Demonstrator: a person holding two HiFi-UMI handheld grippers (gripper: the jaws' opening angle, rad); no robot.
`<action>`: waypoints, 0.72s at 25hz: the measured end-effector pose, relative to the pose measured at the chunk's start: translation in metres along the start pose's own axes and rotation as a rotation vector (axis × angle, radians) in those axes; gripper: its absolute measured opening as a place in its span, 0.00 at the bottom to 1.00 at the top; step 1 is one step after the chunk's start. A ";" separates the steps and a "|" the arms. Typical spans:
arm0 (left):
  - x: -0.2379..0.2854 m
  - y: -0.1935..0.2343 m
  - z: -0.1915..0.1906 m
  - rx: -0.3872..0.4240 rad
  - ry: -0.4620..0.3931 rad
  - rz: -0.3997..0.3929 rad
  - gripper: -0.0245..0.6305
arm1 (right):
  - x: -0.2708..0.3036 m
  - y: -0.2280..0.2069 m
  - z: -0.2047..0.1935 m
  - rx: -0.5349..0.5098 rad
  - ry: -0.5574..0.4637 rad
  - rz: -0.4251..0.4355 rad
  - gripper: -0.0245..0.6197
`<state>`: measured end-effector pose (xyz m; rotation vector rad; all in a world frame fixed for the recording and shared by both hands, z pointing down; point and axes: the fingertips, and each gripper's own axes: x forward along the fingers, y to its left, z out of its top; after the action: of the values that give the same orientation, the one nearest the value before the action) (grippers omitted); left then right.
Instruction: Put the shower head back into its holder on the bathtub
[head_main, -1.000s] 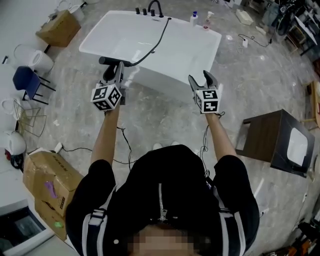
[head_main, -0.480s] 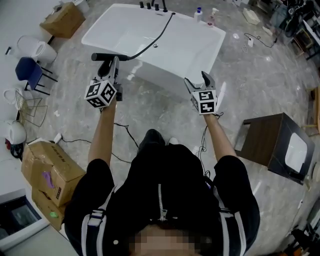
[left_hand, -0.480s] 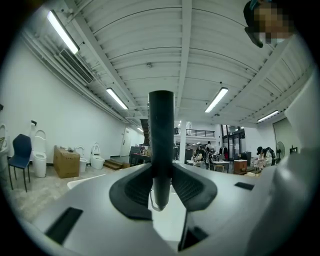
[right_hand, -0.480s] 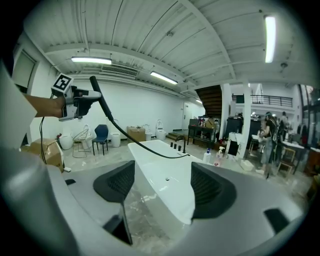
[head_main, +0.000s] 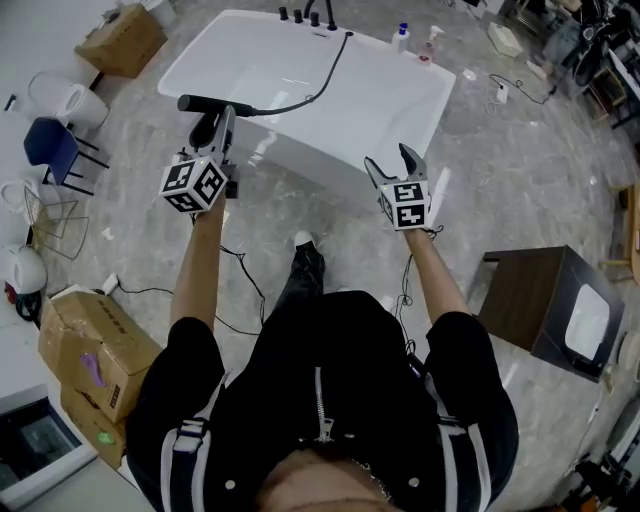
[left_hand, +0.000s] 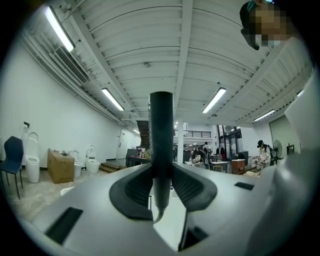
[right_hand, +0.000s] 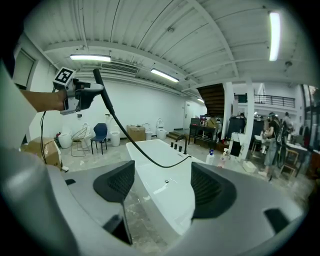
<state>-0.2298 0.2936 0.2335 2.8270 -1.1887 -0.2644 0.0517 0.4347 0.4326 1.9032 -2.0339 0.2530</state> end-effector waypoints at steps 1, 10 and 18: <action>0.009 0.005 0.001 -0.001 -0.003 -0.008 0.24 | 0.010 -0.001 0.002 -0.003 0.003 0.002 0.58; 0.094 0.060 0.016 0.016 0.009 -0.104 0.24 | 0.122 -0.006 0.033 -0.003 0.046 0.006 0.59; 0.149 0.107 0.025 0.033 0.049 -0.198 0.24 | 0.224 0.023 0.051 -0.019 0.093 0.062 0.59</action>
<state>-0.2075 0.1125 0.2030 2.9640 -0.9138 -0.1854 0.0128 0.2104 0.4691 1.7854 -2.0285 0.3295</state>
